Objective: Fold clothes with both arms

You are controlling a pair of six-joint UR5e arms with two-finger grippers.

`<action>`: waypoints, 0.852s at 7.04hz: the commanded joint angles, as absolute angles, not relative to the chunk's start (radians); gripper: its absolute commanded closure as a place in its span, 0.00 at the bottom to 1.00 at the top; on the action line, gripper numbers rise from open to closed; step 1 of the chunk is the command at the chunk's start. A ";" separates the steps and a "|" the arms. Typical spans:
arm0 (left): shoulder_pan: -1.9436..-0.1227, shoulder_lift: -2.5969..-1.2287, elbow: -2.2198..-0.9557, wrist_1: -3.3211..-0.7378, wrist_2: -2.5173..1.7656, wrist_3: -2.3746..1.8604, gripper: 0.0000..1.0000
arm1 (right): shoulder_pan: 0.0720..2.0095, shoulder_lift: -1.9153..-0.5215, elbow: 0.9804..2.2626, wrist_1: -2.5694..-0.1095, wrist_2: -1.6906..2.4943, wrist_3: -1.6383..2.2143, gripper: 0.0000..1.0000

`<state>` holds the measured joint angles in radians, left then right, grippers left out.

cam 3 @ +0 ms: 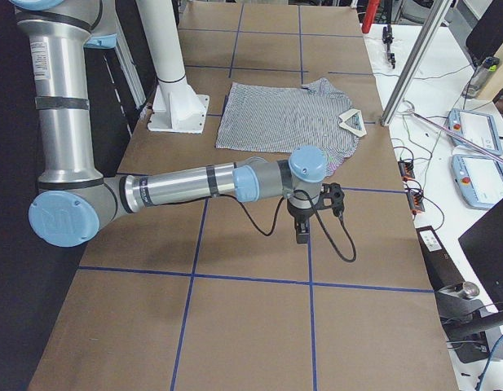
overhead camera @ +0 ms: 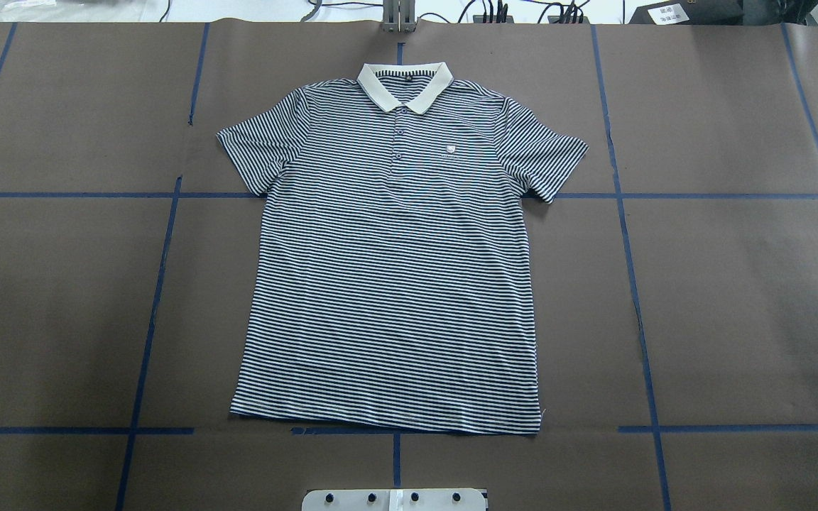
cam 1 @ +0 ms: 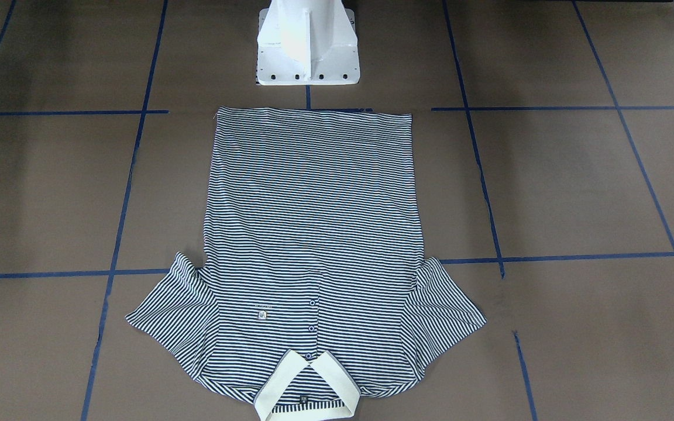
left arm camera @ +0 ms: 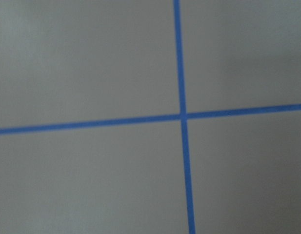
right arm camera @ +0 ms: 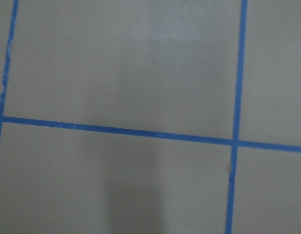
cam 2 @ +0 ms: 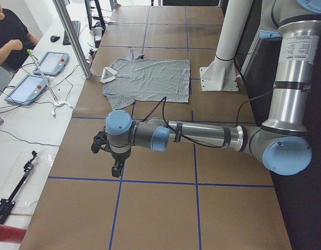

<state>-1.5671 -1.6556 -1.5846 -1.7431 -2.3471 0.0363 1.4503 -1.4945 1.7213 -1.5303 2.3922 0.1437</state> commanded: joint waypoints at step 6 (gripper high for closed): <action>-1.384 -1.796 -1.451 -2.209 -2.387 -0.385 0.00 | 1.067 -1.089 1.294 -0.986 2.242 0.744 0.08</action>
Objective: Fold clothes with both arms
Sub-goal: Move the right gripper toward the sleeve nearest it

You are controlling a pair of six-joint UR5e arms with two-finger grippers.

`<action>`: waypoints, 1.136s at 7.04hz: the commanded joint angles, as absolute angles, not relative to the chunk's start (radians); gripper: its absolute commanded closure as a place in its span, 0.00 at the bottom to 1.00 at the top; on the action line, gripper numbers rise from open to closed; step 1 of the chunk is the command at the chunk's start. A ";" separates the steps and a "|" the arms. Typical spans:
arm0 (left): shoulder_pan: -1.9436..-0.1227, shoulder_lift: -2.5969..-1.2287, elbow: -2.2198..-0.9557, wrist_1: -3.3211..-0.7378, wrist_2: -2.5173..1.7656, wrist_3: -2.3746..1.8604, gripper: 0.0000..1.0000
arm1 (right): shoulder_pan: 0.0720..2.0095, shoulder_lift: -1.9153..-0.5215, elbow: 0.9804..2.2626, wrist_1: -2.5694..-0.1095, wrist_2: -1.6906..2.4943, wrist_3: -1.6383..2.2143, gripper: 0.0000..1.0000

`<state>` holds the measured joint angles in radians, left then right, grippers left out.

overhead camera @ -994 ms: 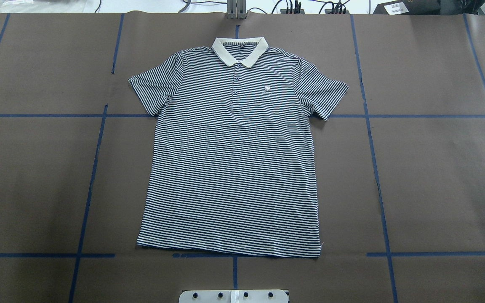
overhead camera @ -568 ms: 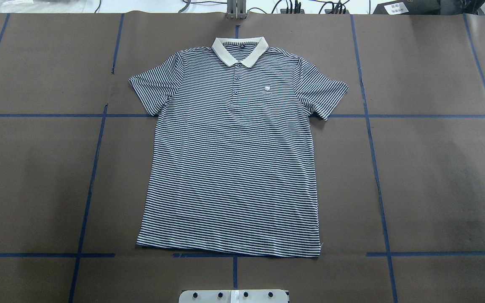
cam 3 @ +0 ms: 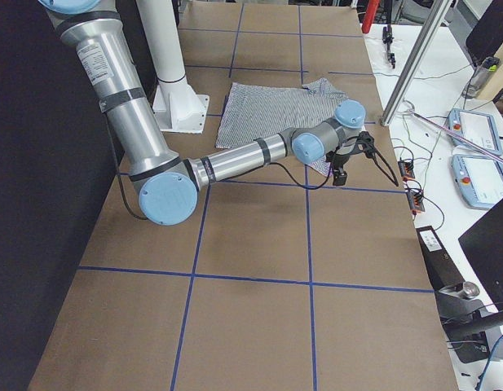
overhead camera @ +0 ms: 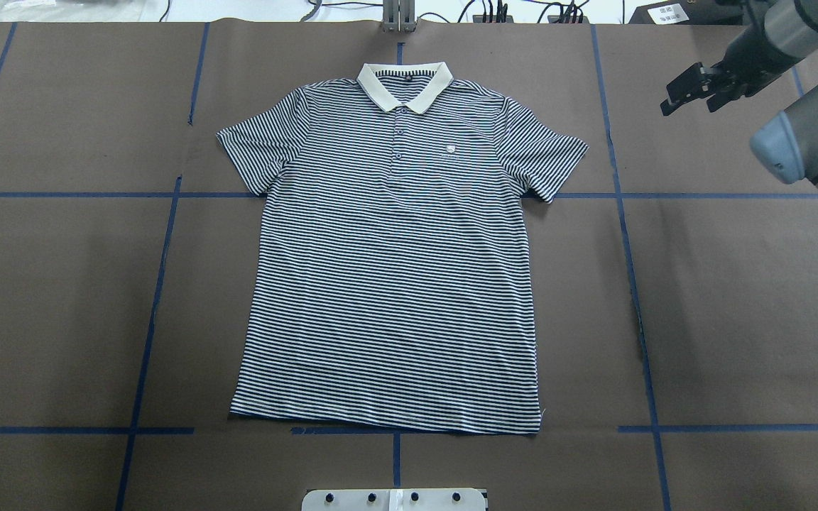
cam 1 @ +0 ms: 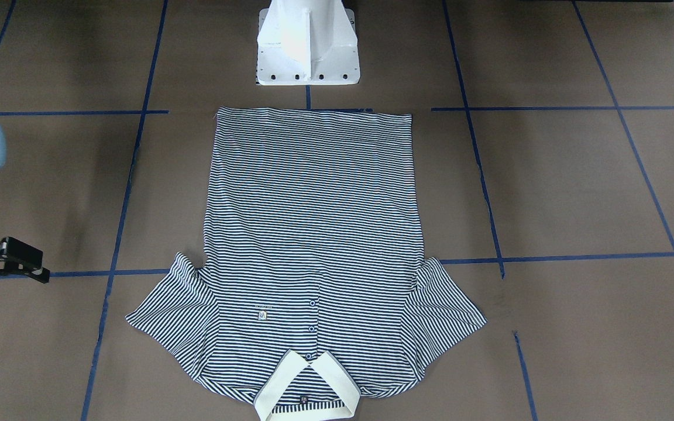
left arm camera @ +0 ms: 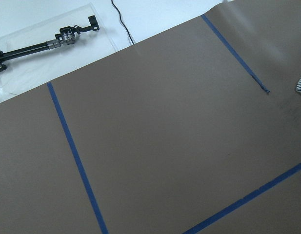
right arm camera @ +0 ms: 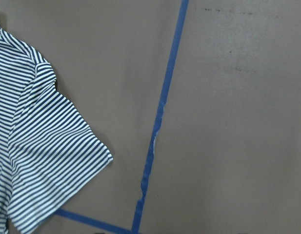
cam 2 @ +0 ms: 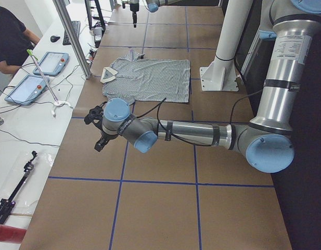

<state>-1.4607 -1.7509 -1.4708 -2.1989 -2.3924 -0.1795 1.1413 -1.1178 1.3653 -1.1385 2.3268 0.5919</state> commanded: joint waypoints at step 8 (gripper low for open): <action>-1.321 -1.844 -1.491 -2.212 -2.286 -0.512 0.00 | 0.888 -0.971 1.137 -0.977 1.957 0.835 0.06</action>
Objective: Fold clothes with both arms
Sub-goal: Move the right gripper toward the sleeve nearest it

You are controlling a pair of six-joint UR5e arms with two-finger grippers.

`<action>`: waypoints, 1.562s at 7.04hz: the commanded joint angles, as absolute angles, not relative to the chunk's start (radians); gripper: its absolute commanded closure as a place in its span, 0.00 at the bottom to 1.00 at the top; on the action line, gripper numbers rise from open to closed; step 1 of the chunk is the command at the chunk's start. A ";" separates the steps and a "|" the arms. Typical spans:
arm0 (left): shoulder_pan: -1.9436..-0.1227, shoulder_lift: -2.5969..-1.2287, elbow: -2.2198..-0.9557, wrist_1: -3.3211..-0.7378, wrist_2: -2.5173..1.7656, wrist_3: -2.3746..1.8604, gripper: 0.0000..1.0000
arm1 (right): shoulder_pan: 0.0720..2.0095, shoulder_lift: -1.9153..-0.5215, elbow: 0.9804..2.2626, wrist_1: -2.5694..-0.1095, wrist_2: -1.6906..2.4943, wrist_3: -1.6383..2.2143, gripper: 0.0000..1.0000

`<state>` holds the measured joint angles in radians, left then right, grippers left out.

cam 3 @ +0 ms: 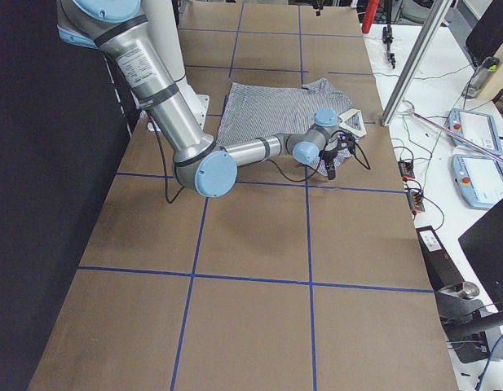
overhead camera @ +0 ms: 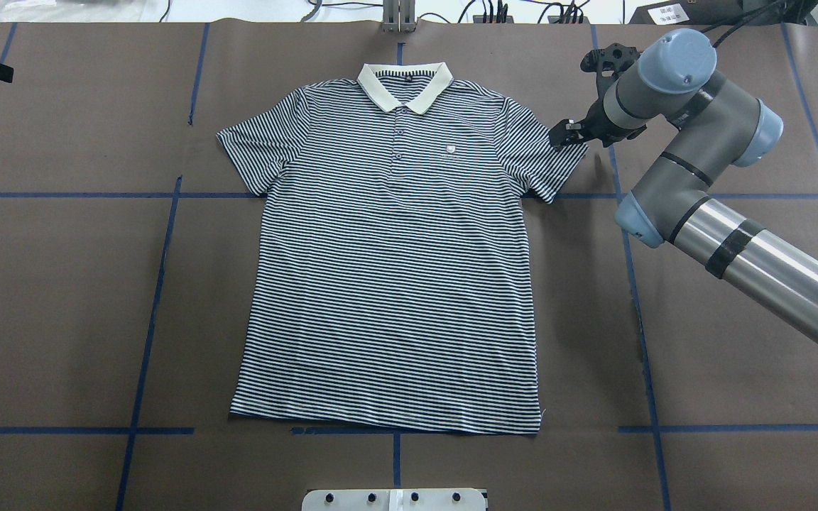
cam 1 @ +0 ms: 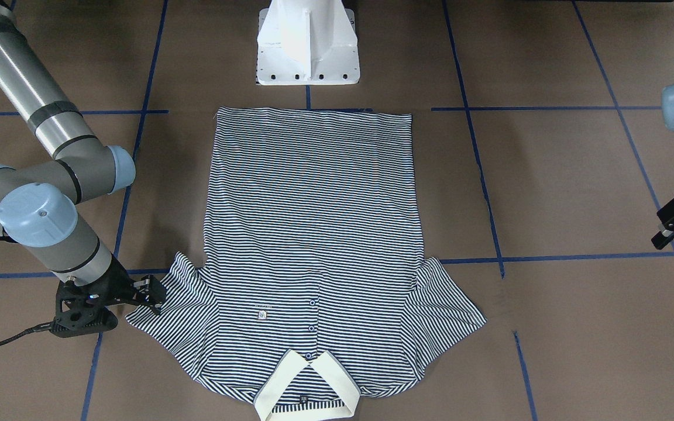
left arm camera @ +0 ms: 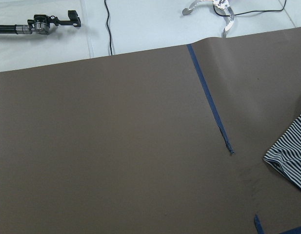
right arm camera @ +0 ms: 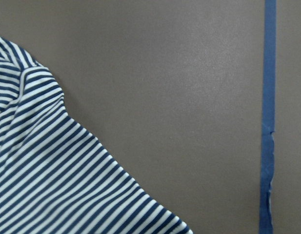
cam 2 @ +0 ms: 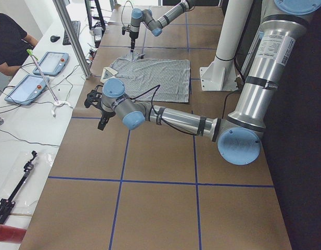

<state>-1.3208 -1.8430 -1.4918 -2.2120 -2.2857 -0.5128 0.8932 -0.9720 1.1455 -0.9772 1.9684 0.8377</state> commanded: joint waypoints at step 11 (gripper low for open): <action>-1.322 -1.844 -1.522 -2.210 -2.286 -0.517 0.00 | 0.910 -0.927 1.192 -0.979 2.090 0.836 1.00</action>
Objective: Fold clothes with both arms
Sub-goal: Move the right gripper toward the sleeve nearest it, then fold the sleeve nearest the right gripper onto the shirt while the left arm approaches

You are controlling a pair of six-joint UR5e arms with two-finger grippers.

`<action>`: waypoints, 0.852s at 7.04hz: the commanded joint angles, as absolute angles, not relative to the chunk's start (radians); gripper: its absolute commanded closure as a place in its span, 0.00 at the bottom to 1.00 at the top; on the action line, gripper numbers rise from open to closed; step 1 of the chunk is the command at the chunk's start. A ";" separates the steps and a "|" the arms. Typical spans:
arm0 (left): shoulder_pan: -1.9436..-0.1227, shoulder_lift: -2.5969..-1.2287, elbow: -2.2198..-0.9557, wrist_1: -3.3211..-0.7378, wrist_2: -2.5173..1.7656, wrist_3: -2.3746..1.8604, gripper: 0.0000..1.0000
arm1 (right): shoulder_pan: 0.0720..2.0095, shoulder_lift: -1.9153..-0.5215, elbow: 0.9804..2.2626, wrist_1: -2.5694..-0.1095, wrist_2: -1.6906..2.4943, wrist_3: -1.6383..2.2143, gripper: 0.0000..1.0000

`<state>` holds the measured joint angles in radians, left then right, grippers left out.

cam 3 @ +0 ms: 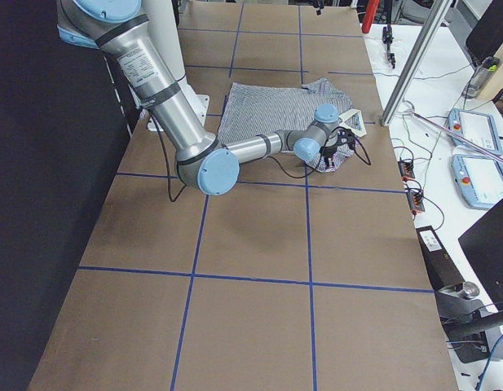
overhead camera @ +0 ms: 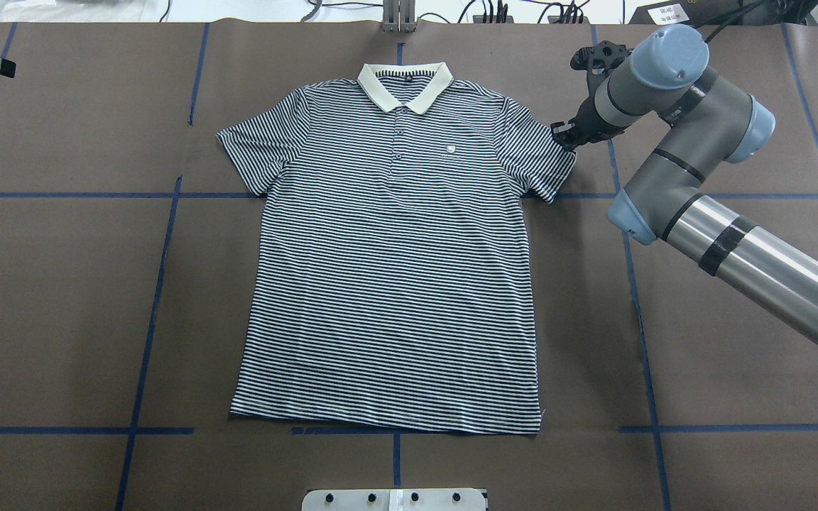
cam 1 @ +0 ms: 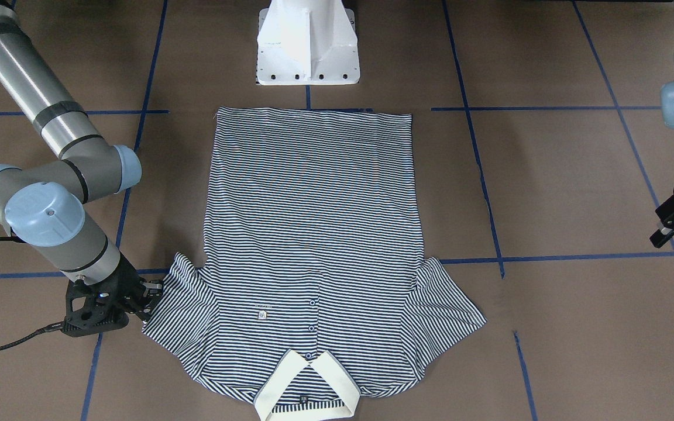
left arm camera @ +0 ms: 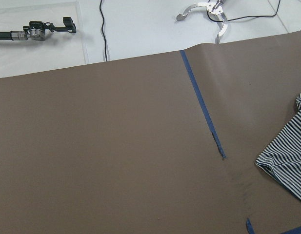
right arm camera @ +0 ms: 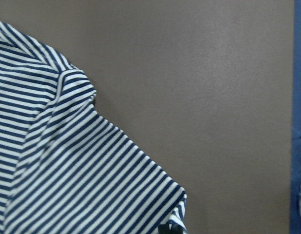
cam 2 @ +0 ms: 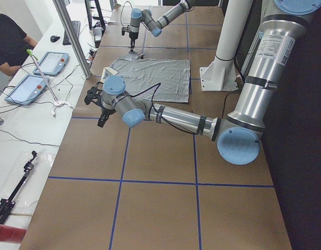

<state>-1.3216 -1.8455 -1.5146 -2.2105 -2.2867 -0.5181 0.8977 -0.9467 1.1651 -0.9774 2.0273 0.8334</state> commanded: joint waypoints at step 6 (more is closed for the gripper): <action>-1.324 -1.845 -1.523 -2.212 -2.286 -0.517 0.00 | 0.807 -0.594 0.958 -1.042 1.939 0.882 1.00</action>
